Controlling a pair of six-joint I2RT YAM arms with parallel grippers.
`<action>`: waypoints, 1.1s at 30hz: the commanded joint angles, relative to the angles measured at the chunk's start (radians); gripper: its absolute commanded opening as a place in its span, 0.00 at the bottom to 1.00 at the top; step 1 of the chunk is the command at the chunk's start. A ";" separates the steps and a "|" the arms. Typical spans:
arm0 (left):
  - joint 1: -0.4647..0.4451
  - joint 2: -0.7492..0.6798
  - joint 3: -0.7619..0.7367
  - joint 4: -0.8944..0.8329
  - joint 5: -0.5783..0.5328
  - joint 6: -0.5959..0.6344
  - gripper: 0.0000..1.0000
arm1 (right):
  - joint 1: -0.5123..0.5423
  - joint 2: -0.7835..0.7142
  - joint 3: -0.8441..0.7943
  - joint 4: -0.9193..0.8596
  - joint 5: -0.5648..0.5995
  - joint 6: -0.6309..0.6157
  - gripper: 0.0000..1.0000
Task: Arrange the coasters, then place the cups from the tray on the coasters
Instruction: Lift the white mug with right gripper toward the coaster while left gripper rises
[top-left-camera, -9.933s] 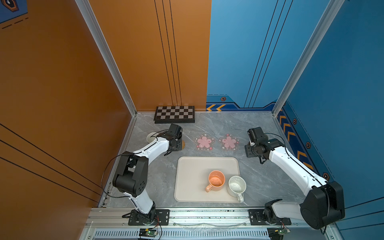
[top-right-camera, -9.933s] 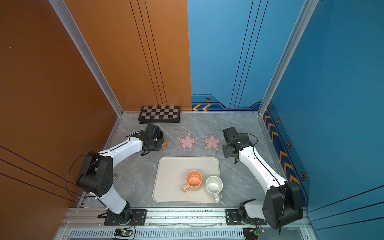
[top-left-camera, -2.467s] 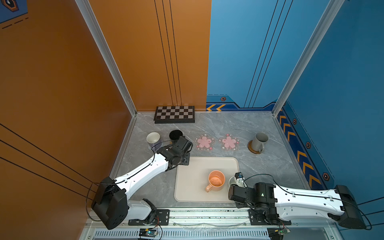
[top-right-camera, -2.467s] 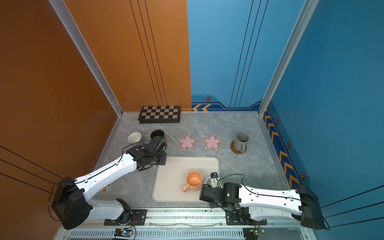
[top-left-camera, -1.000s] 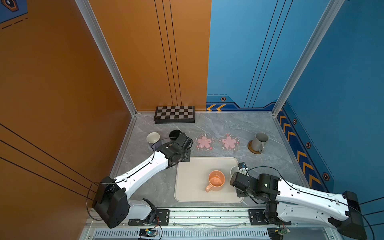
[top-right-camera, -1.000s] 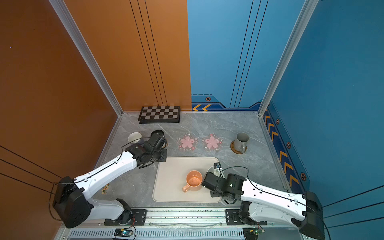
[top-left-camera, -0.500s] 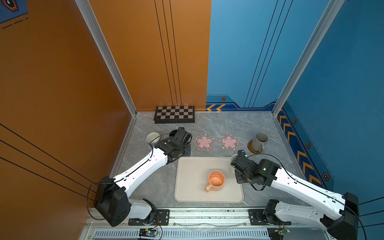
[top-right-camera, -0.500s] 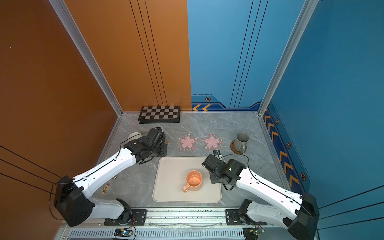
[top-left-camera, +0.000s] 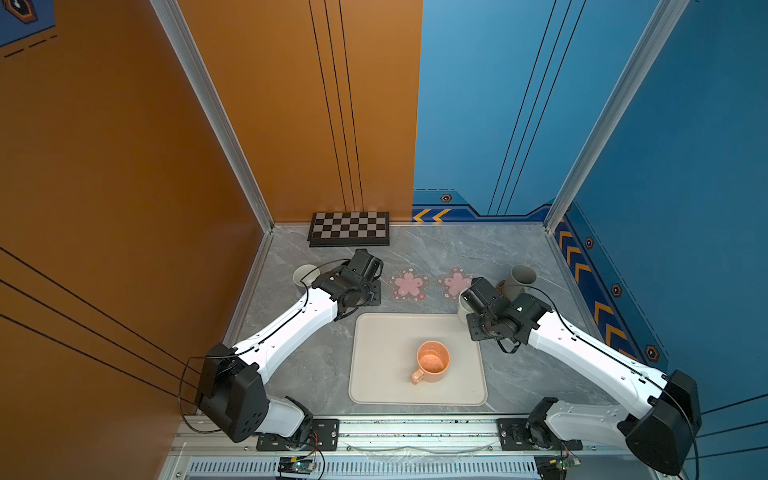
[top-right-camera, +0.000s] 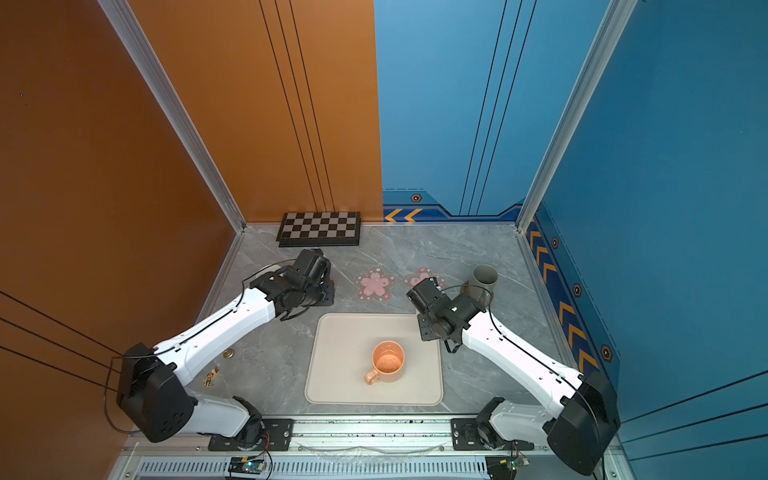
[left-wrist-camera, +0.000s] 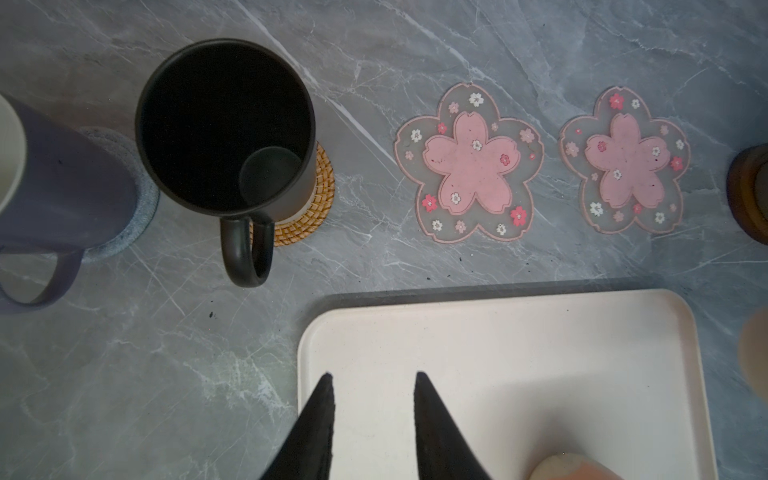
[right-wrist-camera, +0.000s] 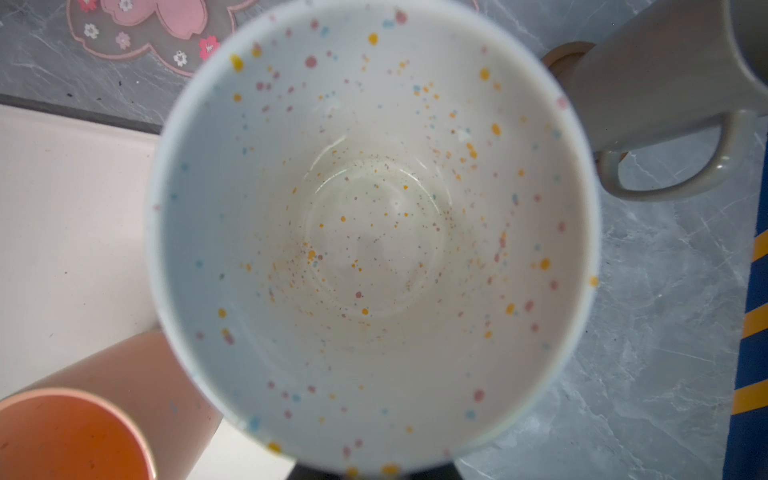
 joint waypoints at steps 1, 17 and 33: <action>0.012 0.018 0.038 -0.009 0.021 -0.002 0.34 | -0.024 0.021 0.063 0.101 0.031 -0.053 0.00; 0.031 0.093 0.069 -0.009 0.038 0.002 0.34 | -0.143 0.132 0.057 0.360 0.015 -0.126 0.00; 0.041 0.183 0.132 -0.009 0.065 0.010 0.34 | -0.202 0.285 0.090 0.510 0.013 -0.138 0.00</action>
